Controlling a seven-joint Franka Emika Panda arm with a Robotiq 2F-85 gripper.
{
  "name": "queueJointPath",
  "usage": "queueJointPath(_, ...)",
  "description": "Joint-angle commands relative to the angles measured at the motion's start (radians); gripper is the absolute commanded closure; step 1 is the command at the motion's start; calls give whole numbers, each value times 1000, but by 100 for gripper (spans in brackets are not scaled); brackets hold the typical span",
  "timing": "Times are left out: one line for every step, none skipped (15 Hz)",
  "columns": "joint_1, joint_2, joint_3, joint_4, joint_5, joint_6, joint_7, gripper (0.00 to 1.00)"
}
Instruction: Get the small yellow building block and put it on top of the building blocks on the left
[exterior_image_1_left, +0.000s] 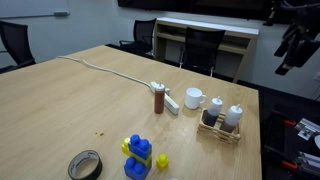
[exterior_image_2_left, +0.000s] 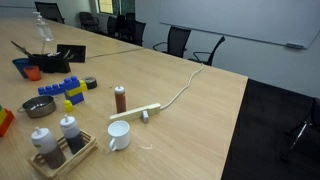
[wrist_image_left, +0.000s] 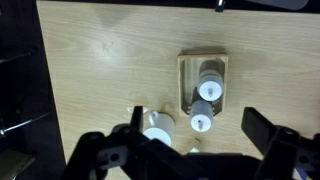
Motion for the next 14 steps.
queueJointPath(16,4,-14,2,-11,-2,10,0)
queueJointPath(16,4,-14,2,-11,-2,10,0)
queueJointPath(16,8,-12,4,-12,4,14,0)
queueJointPath(18,15,-13,6,-7,11,13,0)
queueJointPath(25,22,-18,7,4,19,6,0)
queueJointPath(32,33,-22,10,13,36,1,0)
queueJointPath(37,46,-21,12,18,61,0,0)
queueJointPath(39,66,-12,15,18,100,12,0)
queueJointPath(45,88,-9,20,19,134,12,0)
queueJointPath(46,122,1,26,13,177,22,0)
queueJointPath(51,153,6,33,11,211,26,0)
queueJointPath(53,192,16,44,4,251,36,0)
queueJointPath(57,227,21,55,2,282,41,0)
queueJointPath(63,270,26,74,4,310,44,0)
